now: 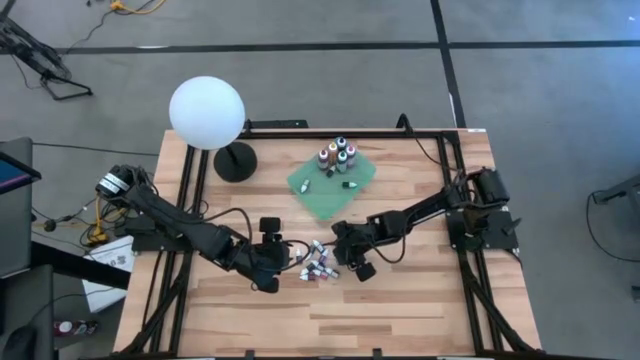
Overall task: Pick & Place food coloring
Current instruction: Put the blue food coloring bottle into the green bin
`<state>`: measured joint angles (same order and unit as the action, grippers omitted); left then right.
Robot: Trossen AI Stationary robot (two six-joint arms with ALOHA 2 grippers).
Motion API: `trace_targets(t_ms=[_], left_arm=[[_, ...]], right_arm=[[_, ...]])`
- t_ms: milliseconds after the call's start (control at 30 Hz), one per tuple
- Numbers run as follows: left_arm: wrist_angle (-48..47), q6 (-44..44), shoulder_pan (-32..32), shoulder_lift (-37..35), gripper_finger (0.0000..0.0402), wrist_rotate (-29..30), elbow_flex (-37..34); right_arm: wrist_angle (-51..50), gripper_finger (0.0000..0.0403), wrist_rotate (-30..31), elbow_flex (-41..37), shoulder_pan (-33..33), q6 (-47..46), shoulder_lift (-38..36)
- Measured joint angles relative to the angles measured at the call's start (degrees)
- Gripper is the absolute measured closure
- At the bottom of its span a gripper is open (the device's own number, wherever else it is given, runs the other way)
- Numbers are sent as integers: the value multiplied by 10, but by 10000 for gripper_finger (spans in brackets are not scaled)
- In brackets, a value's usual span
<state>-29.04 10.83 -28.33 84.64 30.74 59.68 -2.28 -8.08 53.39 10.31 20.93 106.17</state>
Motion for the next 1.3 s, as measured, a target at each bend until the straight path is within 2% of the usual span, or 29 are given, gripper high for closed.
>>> trace_targets(t_ms=[800,1300], left_arm=[[0,-4,0,0,250,-1,0],[-1,-5,0,0,250,-1,0]], right_arm=[[-58,280,-1,2,-14,-103,-3],[-91,280,5,2,-14,-126,-6]])
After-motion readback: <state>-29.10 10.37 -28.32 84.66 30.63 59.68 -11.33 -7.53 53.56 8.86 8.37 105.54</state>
